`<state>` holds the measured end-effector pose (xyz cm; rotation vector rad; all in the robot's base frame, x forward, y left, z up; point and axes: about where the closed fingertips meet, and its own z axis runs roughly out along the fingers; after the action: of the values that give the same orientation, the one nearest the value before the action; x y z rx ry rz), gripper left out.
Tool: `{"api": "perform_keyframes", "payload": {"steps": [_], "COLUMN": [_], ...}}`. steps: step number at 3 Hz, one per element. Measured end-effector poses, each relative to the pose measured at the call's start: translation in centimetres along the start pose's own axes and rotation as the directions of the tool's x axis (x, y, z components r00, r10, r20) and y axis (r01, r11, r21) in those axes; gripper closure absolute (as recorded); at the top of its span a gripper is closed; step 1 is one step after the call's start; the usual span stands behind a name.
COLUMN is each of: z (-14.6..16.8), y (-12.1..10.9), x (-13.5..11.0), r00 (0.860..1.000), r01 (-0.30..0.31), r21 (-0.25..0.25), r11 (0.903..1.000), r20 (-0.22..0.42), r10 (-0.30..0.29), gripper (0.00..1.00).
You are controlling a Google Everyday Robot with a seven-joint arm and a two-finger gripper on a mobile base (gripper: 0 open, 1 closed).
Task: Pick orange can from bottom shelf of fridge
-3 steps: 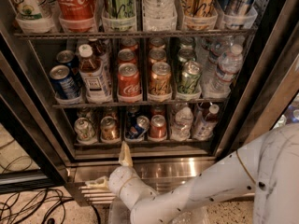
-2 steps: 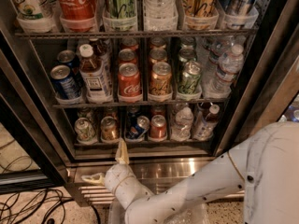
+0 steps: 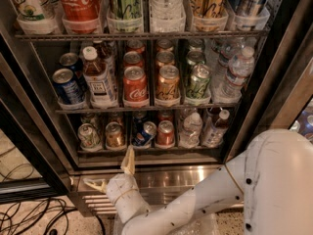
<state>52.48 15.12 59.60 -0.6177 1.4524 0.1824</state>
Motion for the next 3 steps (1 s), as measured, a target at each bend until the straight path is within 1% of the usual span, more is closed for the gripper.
{"api": "perform_keyframes", "payload": {"steps": [1, 2, 3], "z": [0.0, -0.4, -0.3], "y": [-0.4, -1.8, -1.8], "x": [0.1, 1.3, 1.3], "r00": [1.000, 0.999, 0.999], "r01": [-0.020, -0.017, -0.017], "r21": [0.060, 0.080, 0.080], "r11": [0.9980, 0.9967, 0.9967], "r20": [0.005, -0.043, -0.042], "r10": [0.020, 0.021, 0.021], "gripper": [0.00, 0.00, 0.00]}}
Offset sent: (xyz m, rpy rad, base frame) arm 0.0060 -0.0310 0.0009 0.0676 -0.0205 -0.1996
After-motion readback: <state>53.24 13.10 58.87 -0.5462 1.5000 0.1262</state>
